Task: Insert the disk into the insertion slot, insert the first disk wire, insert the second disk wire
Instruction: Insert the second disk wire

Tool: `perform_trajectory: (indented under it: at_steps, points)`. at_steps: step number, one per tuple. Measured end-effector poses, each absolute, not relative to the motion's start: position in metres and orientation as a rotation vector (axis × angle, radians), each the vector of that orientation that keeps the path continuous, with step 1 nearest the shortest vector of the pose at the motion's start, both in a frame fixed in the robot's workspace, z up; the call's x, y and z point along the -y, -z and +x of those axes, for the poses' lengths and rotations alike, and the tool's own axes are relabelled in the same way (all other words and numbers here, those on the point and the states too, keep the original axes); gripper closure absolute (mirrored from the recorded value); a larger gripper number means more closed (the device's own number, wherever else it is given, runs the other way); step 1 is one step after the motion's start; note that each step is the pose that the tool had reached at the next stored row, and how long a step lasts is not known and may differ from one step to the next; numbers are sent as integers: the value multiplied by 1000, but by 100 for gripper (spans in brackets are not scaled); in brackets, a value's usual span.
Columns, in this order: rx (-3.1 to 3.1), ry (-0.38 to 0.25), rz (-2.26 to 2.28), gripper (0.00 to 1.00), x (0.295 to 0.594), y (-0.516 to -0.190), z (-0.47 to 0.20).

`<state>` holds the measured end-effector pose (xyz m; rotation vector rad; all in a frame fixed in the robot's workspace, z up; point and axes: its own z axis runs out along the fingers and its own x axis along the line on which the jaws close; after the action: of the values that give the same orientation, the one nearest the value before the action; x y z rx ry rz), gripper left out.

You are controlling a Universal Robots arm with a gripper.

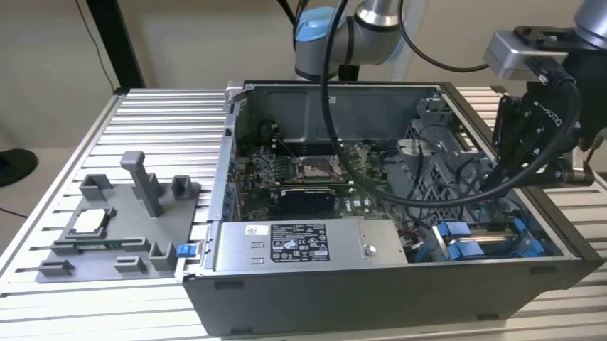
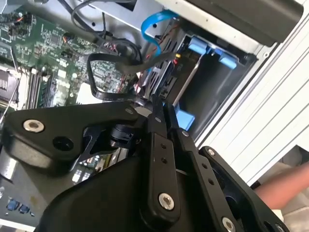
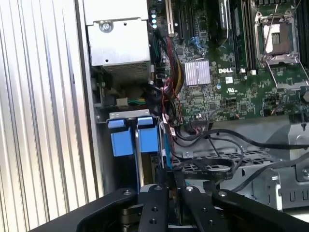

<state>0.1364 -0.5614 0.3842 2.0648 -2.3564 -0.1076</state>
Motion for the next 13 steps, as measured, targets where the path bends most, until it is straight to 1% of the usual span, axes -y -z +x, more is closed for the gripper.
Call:
perform_trajectory:
  at_steps: [13]
  points:
    - [2358, 107, 2067, 100, 566, -386, 110]
